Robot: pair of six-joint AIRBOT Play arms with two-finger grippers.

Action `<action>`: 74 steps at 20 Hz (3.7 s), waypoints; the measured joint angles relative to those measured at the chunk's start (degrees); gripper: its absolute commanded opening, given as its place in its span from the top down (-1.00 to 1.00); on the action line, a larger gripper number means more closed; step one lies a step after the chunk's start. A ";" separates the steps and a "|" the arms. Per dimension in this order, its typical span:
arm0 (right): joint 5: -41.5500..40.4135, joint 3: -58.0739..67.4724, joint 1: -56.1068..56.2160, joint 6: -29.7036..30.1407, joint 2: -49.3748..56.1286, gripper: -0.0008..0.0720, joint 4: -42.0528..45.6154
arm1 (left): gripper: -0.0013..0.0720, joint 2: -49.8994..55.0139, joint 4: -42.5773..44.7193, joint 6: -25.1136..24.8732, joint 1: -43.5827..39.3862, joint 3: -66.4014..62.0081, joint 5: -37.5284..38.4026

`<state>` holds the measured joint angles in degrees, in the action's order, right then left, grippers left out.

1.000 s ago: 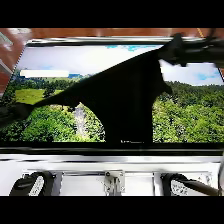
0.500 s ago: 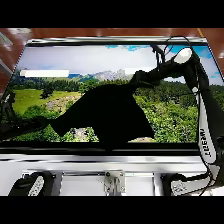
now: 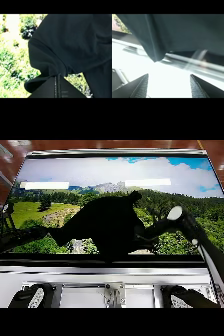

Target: Fold the shirts.

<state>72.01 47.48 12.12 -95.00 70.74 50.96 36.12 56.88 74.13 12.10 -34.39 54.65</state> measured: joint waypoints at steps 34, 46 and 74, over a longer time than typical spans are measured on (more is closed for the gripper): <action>-18.08 27.28 2.43 -11.63 -35.69 0.80 10.27 | 0.87 -3.19 -3.17 -3.37 6.34 -45.38 -5.68; 15.54 45.55 -5.11 -20.11 -38.71 0.80 18.71 | 0.87 -0.48 6.23 -3.69 3.50 -68.19 -2.10; 3.52 47.71 -10.10 -7.37 26.69 -0.67 30.23 | -0.62 57.96 16.44 9.31 -5.29 -55.10 23.21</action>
<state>75.53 95.20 2.02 -102.37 97.43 81.19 94.08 73.32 83.44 6.81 -89.49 77.87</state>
